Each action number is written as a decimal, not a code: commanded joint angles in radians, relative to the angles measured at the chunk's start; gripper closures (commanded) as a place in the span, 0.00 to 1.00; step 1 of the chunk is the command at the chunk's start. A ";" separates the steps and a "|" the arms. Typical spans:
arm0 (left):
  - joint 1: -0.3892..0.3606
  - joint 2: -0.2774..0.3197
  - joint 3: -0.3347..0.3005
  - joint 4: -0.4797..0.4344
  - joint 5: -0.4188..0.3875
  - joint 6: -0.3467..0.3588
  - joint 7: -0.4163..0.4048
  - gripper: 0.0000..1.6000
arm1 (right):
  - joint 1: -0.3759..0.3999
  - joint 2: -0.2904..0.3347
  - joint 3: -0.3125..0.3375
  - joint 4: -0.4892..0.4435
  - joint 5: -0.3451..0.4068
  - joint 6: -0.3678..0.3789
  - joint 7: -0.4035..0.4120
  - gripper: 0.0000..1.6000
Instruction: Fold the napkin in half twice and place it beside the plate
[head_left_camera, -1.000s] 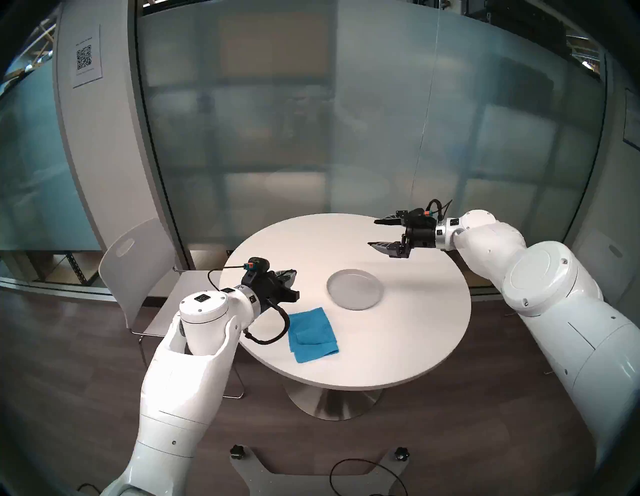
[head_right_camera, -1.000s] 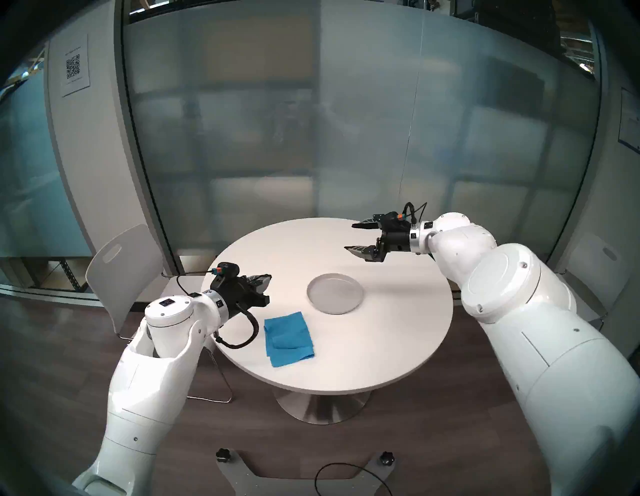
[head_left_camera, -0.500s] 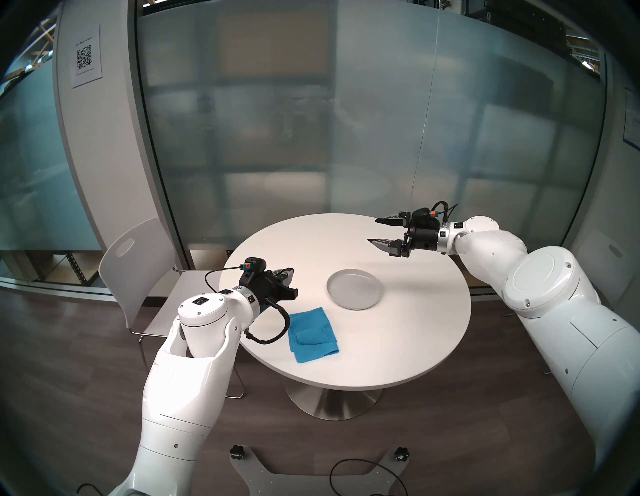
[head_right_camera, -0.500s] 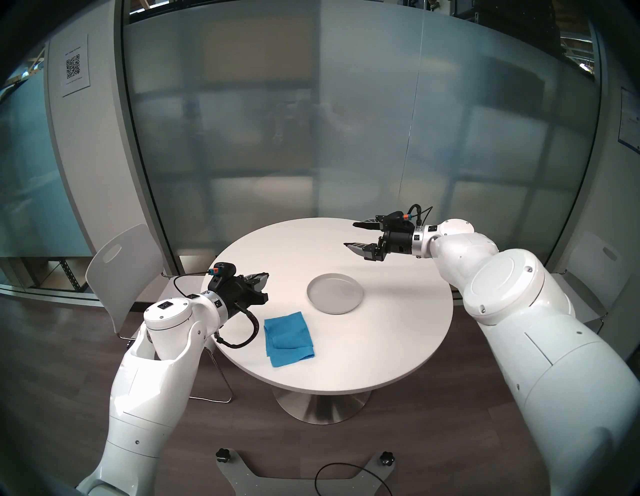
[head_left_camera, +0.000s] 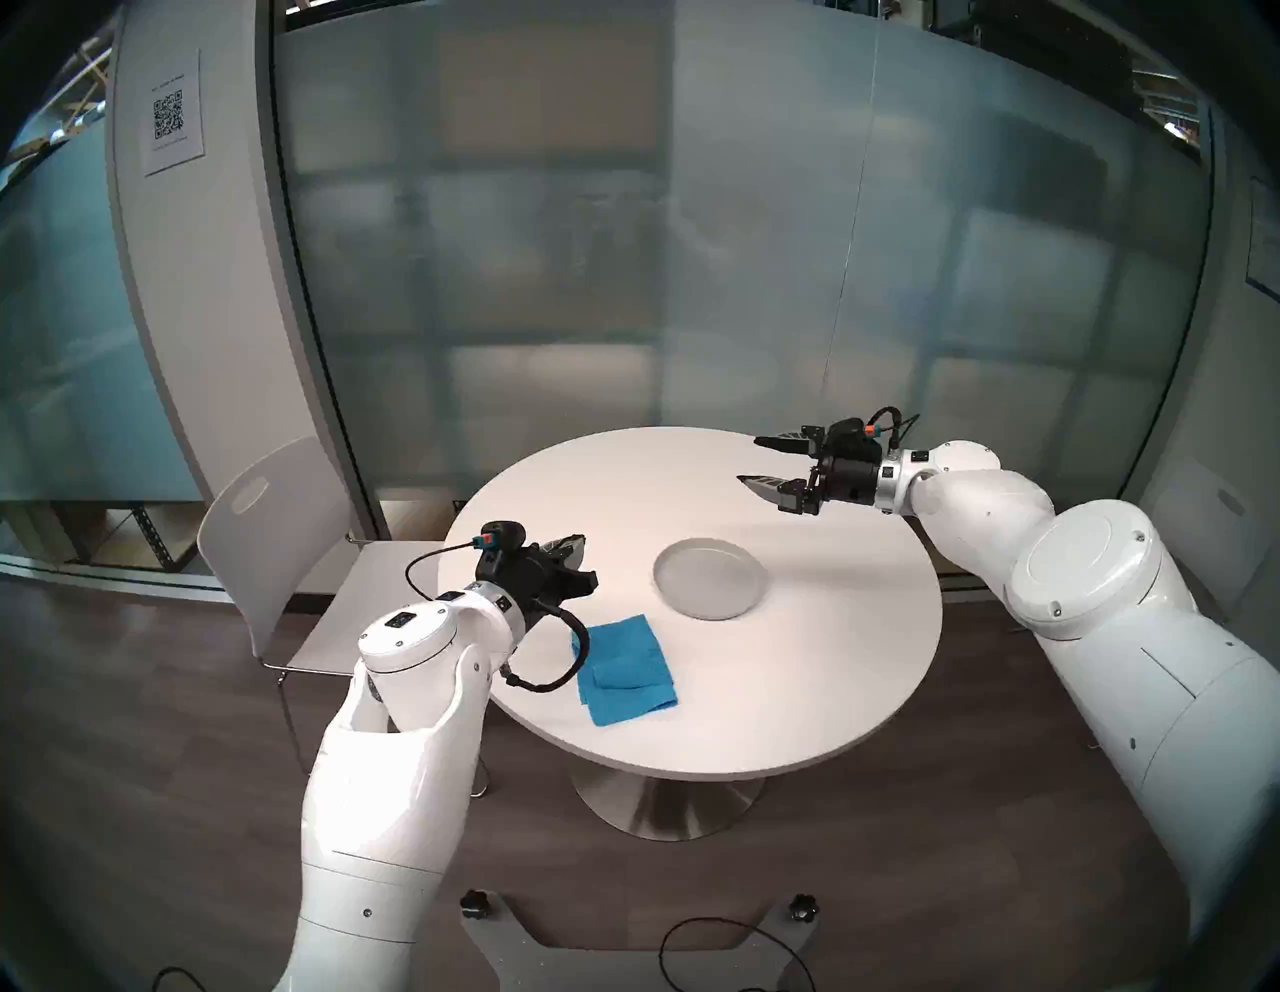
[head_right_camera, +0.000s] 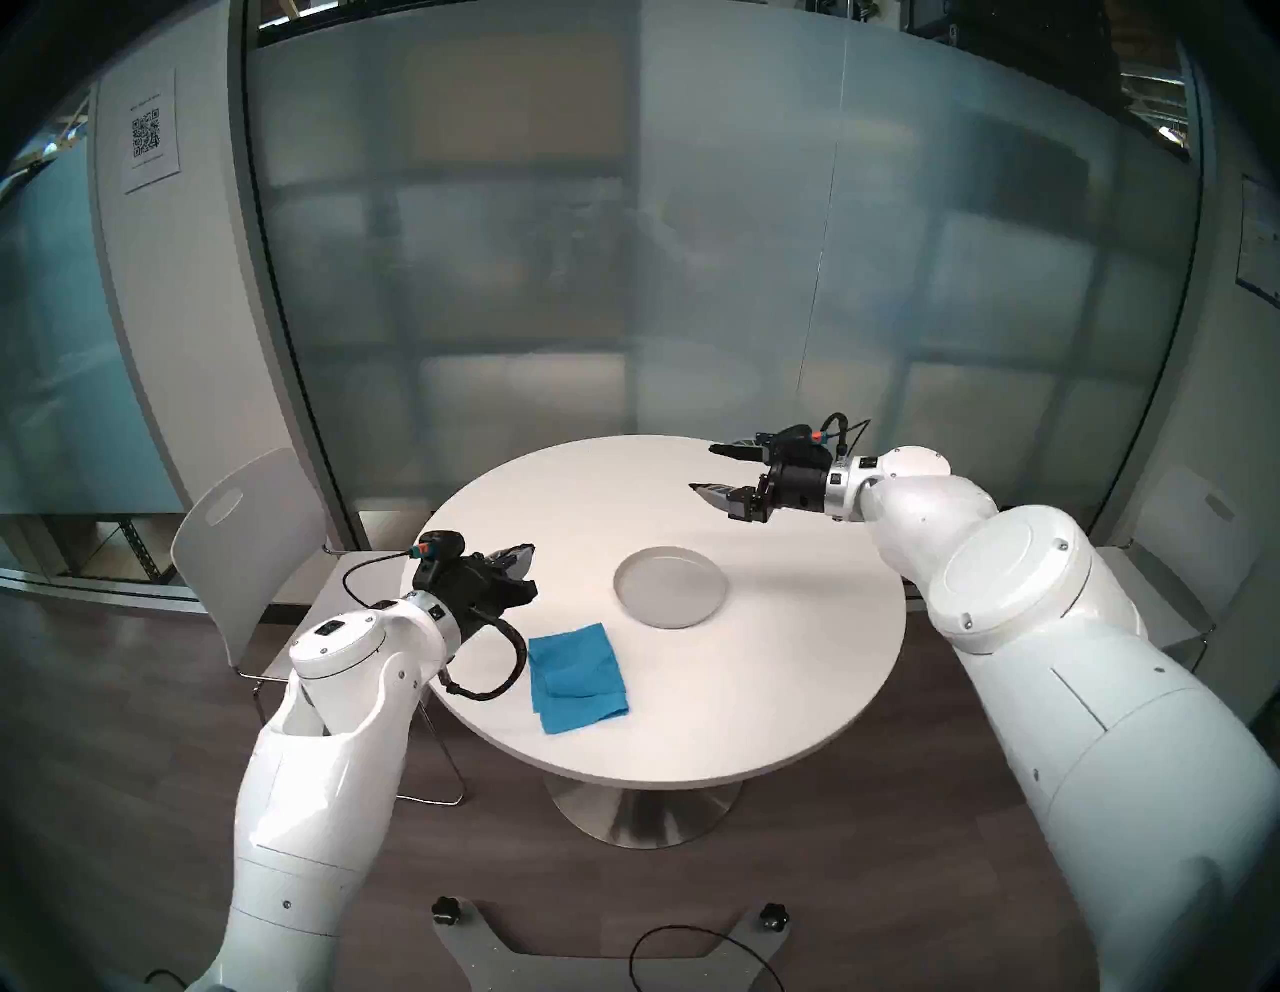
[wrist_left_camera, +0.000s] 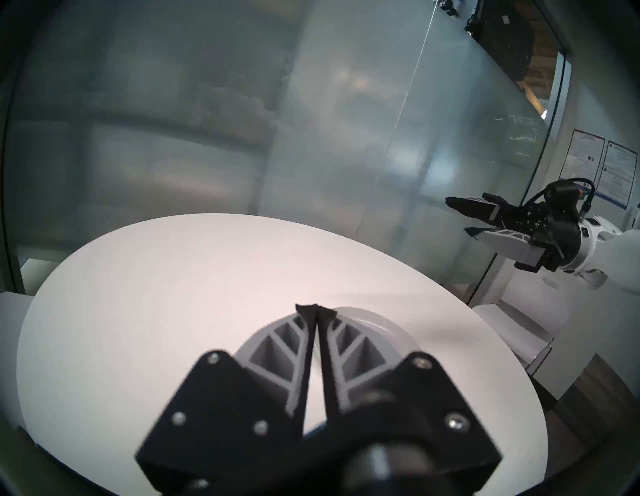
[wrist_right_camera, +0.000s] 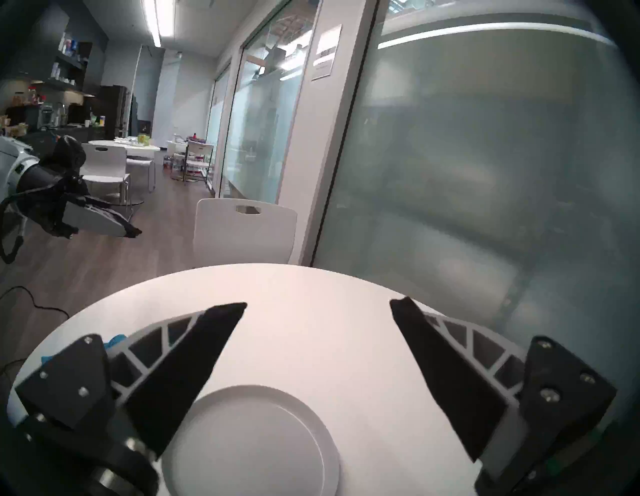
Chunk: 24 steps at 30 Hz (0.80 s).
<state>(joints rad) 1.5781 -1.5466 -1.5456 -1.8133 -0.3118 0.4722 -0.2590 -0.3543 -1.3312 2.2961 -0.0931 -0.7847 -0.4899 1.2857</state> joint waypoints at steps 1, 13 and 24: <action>-0.006 -0.038 0.024 -0.024 -0.038 -0.033 0.032 0.64 | -0.009 -0.053 0.030 -0.012 0.026 -0.015 -0.097 0.00; 0.021 -0.050 0.004 -0.024 -0.059 -0.057 0.082 0.62 | -0.041 -0.076 -0.012 -0.021 -0.039 -0.019 -0.212 0.00; 0.030 -0.055 0.006 -0.022 -0.073 -0.063 0.098 0.61 | -0.087 -0.031 -0.053 -0.031 -0.115 0.043 -0.312 0.00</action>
<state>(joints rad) 1.6123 -1.5938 -1.5507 -1.8143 -0.3751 0.4249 -0.1569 -0.4234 -1.3857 2.2576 -0.1070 -0.8803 -0.4755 1.0348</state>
